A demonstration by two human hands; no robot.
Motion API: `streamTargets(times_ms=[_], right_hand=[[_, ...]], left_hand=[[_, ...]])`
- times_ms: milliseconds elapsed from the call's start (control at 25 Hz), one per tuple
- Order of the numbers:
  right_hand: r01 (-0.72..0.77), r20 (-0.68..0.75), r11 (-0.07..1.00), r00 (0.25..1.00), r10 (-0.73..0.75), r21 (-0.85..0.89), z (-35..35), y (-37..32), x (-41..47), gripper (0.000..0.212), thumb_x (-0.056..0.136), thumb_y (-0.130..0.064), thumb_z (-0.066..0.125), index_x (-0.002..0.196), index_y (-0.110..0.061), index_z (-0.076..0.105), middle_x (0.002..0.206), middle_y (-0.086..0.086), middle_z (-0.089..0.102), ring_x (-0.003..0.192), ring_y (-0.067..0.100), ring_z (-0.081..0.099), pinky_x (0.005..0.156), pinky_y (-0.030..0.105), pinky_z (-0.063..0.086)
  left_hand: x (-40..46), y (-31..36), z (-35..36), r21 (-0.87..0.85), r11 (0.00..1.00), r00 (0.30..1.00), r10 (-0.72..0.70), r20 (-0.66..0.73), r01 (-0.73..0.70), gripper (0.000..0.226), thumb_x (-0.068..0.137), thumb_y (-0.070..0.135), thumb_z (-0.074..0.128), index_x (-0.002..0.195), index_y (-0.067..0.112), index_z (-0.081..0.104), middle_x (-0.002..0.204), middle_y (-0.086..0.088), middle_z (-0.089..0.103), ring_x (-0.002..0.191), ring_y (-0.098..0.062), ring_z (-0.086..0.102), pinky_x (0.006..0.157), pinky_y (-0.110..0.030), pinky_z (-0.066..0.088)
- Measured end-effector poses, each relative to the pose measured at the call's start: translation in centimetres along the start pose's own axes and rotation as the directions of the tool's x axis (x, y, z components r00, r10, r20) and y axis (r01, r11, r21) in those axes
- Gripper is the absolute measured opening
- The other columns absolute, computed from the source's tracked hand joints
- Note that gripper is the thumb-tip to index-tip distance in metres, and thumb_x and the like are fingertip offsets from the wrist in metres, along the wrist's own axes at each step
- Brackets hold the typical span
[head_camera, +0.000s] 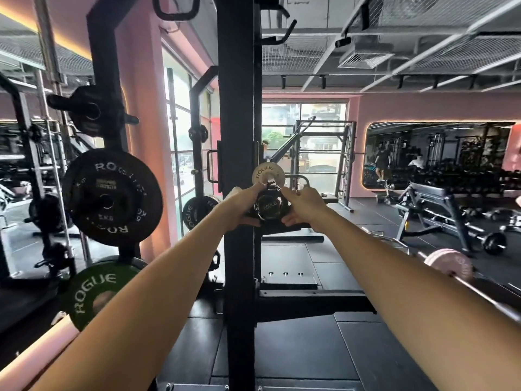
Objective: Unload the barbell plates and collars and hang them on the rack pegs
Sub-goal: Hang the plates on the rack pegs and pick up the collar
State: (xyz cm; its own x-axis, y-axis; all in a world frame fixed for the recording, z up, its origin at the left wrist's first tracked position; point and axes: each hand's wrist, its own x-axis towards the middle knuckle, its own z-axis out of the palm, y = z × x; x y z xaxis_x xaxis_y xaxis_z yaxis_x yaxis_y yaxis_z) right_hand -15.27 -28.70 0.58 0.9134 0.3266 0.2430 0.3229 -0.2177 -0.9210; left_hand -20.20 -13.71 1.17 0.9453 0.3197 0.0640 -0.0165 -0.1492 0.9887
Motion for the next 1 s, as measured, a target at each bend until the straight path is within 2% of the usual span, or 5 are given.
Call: streamTargets(times_ms=[240,360,560,680,1000], right_hand=[[-0.046,-0.047,0.999,0.998,0.047,0.017,0.6,1.0,4.8,0.055,0.096,-0.037,0.054,0.124,0.01,0.046,0.081,0.023,0.06,0.047,0.026,0.063,0.049,0.033,0.058],[-0.065,-0.077,0.996,0.995,0.069,0.057,0.9,1.5,7.3,0.052,0.093,-0.037,0.059,0.117,0.009,0.053,0.087,0.023,0.062,0.054,0.031,0.065,0.053,0.039,0.06],[-0.091,-0.088,0.996,0.992,0.092,0.015,1.1,2.7,12.5,0.051,0.094,-0.037,0.057,0.117,0.009,0.055,0.075,0.015,0.064,0.049,0.024,0.062,0.042,0.024,0.049],[-0.075,-0.079,0.997,0.994,0.075,0.005,1.3,3.4,16.5,0.052,0.094,-0.038,0.058,0.119,0.008,0.054,0.085,0.021,0.068,0.051,0.024,0.064,0.042,0.025,0.05],[-0.034,-0.082,0.998,0.996,0.03,-0.05,1.9,5.3,26.0,0.037,0.096,-0.035,0.056,0.093,0.002,0.054,0.06,0.01,0.055,0.039,0.018,0.058,0.035,0.022,0.046]], left_hand=[[4.9,-0.2,-0.2,-0.041,0.999,0.998,0.018,0.067,-0.016,0.087,0.066,0.054,0.071,0.132,0.001,0.048,0.113,-0.019,0.067,0.086,-0.029,0.073,0.061,-0.038,0.06],[8.2,-0.7,-0.3,-0.049,0.999,0.995,0.028,0.094,-0.023,0.072,0.081,0.05,0.068,0.131,0.001,0.049,0.114,-0.019,0.066,0.076,-0.023,0.073,0.054,-0.031,0.057],[14.0,-1.0,-0.4,-0.011,1.0,0.998,0.014,0.056,-0.014,0.06,0.09,0.042,0.063,0.129,-0.001,0.049,0.118,-0.019,0.063,0.071,-0.021,0.066,0.044,-0.024,0.051],[17.6,-1.2,-0.2,-0.031,0.999,0.999,0.022,0.044,-0.021,0.06,0.09,0.042,0.063,0.129,-0.001,0.05,0.109,-0.016,0.066,0.069,-0.02,0.066,0.044,-0.023,0.051],[27.0,-1.6,-0.2,-0.034,0.999,1.0,-0.01,0.016,0.011,0.057,0.089,0.037,0.063,0.128,-0.003,0.053,0.091,-0.013,0.065,0.065,-0.019,0.063,0.043,-0.023,0.05]])
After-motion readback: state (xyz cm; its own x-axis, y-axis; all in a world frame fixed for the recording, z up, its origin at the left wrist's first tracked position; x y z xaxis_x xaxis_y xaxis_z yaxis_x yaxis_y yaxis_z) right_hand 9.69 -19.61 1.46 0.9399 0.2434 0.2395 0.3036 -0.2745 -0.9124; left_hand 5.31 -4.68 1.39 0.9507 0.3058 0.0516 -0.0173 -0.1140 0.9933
